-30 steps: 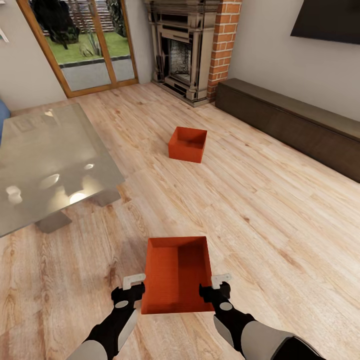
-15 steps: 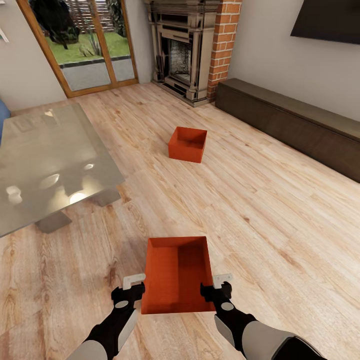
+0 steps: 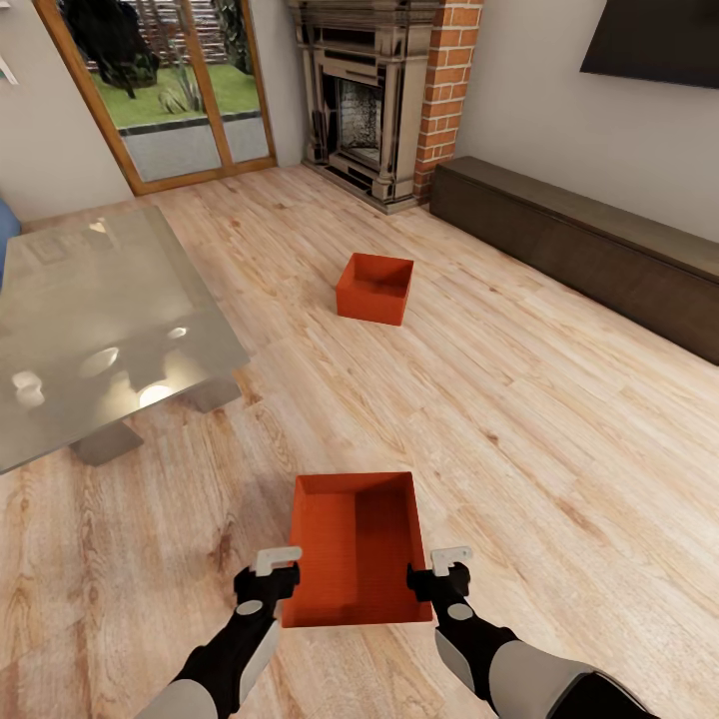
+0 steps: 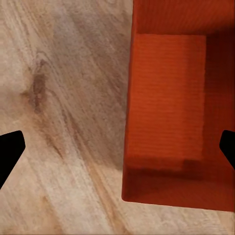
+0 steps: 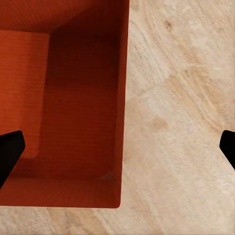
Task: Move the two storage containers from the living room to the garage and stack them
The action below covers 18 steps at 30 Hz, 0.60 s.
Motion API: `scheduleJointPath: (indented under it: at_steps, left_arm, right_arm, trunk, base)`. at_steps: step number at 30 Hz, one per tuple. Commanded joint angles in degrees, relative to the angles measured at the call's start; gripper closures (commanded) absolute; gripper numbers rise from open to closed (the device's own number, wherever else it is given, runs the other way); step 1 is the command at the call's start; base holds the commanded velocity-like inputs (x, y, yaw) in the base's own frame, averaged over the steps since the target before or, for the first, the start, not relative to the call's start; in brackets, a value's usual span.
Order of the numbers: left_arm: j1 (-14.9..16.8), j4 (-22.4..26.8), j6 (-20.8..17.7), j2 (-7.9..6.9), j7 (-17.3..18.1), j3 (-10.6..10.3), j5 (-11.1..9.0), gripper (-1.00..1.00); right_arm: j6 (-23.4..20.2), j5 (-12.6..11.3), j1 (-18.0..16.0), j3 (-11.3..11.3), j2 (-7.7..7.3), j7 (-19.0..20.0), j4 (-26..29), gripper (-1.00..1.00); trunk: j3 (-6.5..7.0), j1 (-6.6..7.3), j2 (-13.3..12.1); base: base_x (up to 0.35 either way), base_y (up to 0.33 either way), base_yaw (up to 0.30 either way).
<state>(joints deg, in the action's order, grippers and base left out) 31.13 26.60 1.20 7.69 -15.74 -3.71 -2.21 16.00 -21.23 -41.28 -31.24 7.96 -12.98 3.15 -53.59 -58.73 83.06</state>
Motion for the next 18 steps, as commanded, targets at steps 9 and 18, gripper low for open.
scheduleJointPath:
  at_steps: [9, 18]
  left_arm:
    - [0.03, 0.33, 0.24, 0.37, -0.16, -1.05, -0.17, -1.0]
    - [0.06, 0.36, 0.39, 0.13, -0.16, -1.89, -0.17, -1.0]
  right_arm:
    - [0.17, -0.47, -0.03, -0.57, 0.11, -0.12, -0.07, -1.0]
    - [0.17, -0.4, -0.03, -0.65, 0.61, 0.35, 0.0, -1.0]
  trunk:
    - [-0.03, 0.0, 0.02]
    - [-0.03, 0.0, 0.02]
  base:
    - [0.0, 0.0, 0.0]
    - [0.0, 0.0, 0.0]
